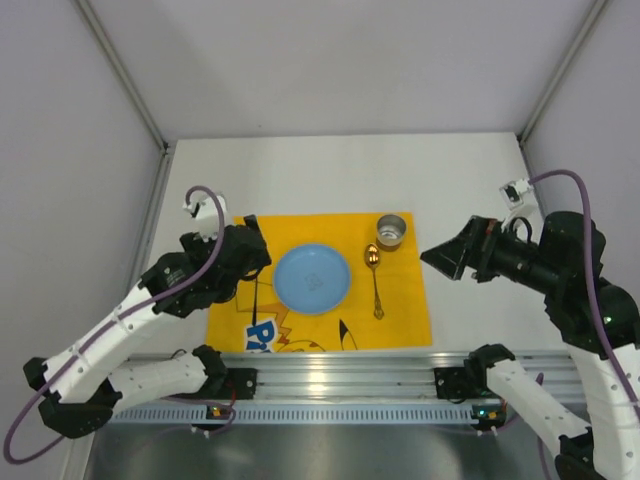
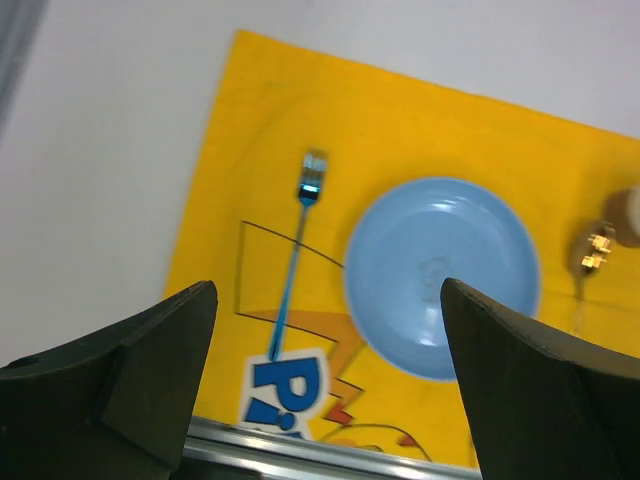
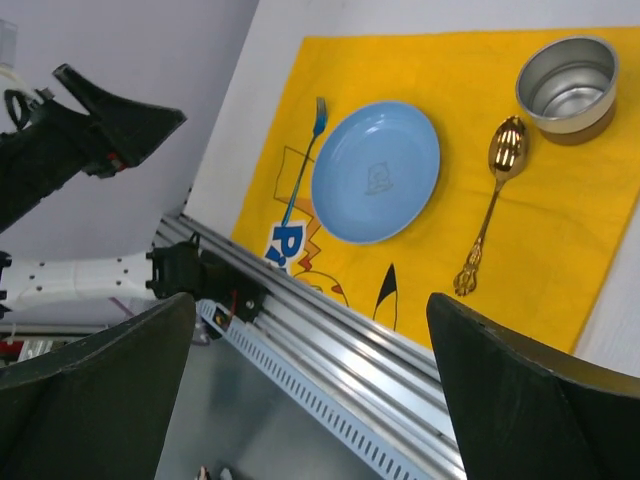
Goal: Set the dinner table for one person
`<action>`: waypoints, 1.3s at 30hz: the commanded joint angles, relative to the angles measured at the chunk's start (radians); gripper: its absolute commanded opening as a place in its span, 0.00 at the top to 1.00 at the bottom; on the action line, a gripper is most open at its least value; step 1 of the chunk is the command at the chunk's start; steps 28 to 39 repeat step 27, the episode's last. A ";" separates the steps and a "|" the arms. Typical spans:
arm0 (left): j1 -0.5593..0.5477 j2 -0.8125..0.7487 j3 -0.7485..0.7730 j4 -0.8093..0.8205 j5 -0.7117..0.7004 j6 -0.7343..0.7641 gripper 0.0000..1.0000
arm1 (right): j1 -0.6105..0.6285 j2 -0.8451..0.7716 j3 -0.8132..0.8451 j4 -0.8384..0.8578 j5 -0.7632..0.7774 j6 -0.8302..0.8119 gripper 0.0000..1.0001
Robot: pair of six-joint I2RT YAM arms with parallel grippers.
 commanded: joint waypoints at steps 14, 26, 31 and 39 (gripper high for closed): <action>0.520 -0.144 -0.592 0.806 0.195 0.645 0.02 | 0.059 -0.138 -0.116 0.087 0.027 0.004 0.00; 0.787 0.077 -0.740 1.299 0.395 0.686 0.02 | 0.056 -0.049 -0.097 0.160 0.033 -0.070 0.00; 0.796 0.085 -0.772 1.384 0.397 0.703 0.02 | 0.058 -0.041 -0.091 0.157 0.044 -0.074 0.00; 0.796 0.085 -0.772 1.384 0.397 0.703 0.02 | 0.058 -0.041 -0.091 0.157 0.044 -0.074 0.00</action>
